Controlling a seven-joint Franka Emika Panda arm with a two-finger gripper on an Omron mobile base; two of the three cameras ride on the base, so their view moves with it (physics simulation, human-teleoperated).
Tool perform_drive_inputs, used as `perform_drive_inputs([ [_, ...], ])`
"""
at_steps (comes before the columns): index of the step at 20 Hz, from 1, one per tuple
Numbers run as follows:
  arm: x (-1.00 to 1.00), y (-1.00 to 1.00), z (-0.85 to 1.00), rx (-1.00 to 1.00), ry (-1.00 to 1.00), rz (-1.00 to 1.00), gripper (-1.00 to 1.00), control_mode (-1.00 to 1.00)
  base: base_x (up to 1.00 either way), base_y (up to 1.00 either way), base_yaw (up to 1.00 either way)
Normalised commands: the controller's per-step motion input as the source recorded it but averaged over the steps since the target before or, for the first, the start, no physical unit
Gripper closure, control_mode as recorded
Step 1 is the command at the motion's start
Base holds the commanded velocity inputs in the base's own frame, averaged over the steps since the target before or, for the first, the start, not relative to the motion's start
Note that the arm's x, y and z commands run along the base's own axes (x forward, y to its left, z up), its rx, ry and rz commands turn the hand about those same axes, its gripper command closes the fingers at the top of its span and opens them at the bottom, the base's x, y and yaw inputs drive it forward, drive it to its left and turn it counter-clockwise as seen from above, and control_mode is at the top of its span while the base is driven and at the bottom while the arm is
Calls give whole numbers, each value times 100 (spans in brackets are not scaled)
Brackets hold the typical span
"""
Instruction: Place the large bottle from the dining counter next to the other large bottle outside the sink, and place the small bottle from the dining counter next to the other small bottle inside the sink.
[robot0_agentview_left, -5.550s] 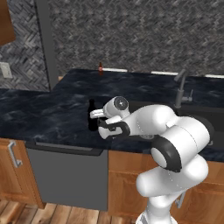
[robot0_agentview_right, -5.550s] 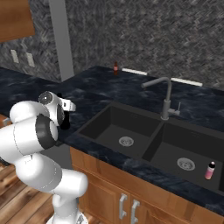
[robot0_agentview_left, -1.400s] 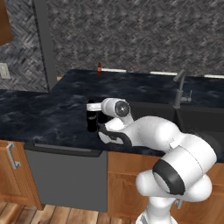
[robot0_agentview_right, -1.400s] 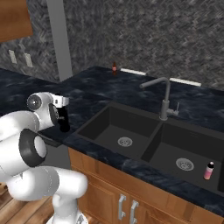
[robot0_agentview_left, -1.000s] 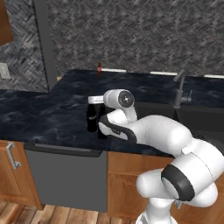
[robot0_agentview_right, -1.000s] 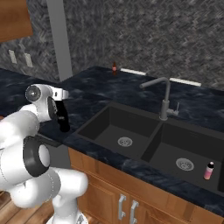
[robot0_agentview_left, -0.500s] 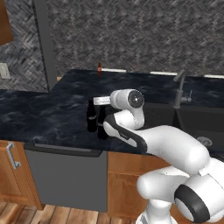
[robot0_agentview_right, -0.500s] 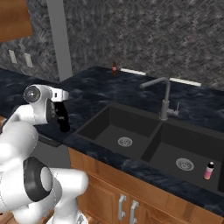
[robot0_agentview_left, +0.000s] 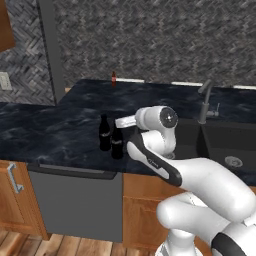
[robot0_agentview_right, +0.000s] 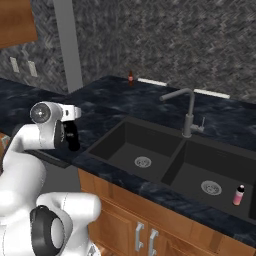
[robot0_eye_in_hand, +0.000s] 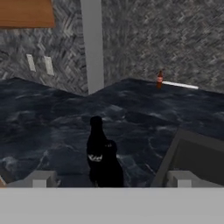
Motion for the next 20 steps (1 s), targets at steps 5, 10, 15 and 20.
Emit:
perform_drive_inputs([
  [5,-8,-1,0,-15,6,1,-100,-100,0,0,0],
  [10,-5,-12,0,-10,5,0,-100,-100,0,0,0],
  [15,-24,-18,0,-3,6,0,-100,-100,0,0,0],
  [20,-22,-16,-6,-3,6,0,-100,-100,0,0,0],
])
